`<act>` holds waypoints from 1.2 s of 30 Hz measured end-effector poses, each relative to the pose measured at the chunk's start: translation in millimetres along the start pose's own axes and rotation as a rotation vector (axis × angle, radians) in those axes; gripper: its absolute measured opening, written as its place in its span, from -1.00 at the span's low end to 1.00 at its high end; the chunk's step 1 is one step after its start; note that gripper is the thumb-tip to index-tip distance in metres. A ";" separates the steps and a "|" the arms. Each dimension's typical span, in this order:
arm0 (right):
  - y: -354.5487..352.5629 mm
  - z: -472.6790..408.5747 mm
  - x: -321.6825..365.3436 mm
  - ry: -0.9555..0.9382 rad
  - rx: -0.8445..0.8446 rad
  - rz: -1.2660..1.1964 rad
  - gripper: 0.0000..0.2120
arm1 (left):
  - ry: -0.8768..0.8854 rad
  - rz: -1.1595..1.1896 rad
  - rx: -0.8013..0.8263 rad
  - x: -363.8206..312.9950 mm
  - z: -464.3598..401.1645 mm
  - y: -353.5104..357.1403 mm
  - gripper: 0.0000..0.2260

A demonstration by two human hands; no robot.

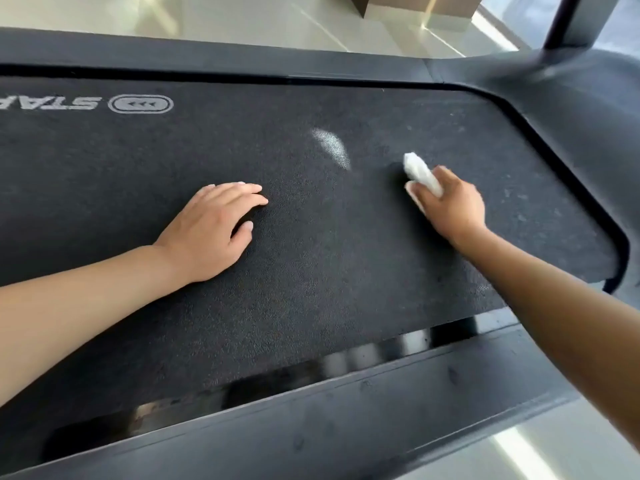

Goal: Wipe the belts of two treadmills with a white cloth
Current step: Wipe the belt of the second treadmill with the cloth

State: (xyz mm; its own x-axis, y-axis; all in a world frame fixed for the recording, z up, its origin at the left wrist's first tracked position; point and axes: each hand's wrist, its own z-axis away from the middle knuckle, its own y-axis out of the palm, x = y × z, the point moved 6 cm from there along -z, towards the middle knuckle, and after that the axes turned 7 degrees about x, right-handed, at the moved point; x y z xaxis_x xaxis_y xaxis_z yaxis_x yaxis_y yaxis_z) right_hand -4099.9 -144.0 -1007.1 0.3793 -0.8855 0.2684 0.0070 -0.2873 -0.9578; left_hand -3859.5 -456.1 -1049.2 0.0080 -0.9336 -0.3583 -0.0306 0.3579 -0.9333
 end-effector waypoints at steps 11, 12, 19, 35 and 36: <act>46.4 153.5 195.7 -0.678 0.294 -0.126 -0.67 | 0.003 0.009 0.013 0.7 -1.4 -1.5 -0.54; 47.4 183.1 210.8 -0.832 0.363 -0.165 -0.71 | 0.001 0.011 0.022 1.0 -1.3 -1.0 -0.53; 28.8 66.5 101.0 -0.435 0.137 -0.064 -0.60 | -0.010 -0.014 0.047 0.4 11.9 -2.2 -0.52; 32.4 173.7 137.3 -0.953 0.352 -0.138 -0.67 | -0.064 -0.001 -0.031 -12.8 -43.1 -14.0 -0.55; 31.1 155.4 127.7 -0.937 0.326 -0.132 -0.65 | -0.069 -0.009 -0.033 -11.9 -48.4 -14.3 -0.54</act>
State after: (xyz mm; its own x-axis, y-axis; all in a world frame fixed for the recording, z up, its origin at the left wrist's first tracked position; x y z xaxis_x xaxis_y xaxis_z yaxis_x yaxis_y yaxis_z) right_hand -3907.5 -209.3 -1018.5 0.9325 -0.1681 0.3197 0.3017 -0.1241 -0.9453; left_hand -3907.6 -450.9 -1030.3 0.0774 -0.9330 -0.3515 -0.0627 0.3473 -0.9357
